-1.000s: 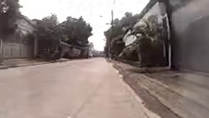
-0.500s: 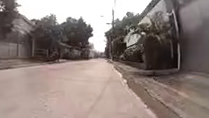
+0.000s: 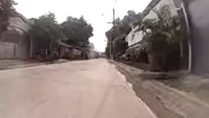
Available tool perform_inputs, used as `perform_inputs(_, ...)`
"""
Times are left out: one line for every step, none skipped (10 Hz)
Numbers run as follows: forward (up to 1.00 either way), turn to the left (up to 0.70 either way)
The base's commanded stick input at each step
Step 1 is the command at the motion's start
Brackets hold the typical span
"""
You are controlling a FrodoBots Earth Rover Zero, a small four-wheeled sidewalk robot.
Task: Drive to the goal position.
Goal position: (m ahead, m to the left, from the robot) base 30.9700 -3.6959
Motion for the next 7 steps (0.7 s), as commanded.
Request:
perform_inputs(0.85, 0.0)
perform_inputs(0.85, 0.0)
perform_inputs(0.85, 0.0)
perform_inputs(0.85, 0.0)
perform_inputs(0.85, 0.0)
perform_inputs(0.85, 0.0)
perform_inputs(0.85, 0.0)
